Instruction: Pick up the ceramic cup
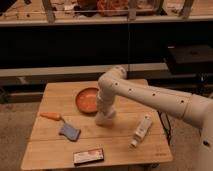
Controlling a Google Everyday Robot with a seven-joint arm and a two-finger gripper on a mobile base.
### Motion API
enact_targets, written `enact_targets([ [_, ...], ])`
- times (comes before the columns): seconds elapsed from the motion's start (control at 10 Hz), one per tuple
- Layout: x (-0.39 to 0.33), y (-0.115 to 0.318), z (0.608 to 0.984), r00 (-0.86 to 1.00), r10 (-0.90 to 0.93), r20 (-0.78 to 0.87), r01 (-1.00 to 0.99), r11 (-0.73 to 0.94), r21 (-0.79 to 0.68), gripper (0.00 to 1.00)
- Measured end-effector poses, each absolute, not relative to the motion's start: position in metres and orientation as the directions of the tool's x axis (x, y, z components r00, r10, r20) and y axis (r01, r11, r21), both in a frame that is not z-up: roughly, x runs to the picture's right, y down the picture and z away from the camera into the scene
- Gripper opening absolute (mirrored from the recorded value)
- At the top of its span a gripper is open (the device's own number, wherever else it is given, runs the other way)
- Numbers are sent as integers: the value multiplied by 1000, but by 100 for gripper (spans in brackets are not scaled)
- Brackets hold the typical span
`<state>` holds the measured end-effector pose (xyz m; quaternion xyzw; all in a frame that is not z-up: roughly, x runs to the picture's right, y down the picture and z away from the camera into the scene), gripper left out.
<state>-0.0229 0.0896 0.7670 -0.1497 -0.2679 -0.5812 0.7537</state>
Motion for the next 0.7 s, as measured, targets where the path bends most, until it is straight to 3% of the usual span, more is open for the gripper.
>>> enact_targets([
  [0.7,-24,83,762,176,-796,579,957,277,90,2],
])
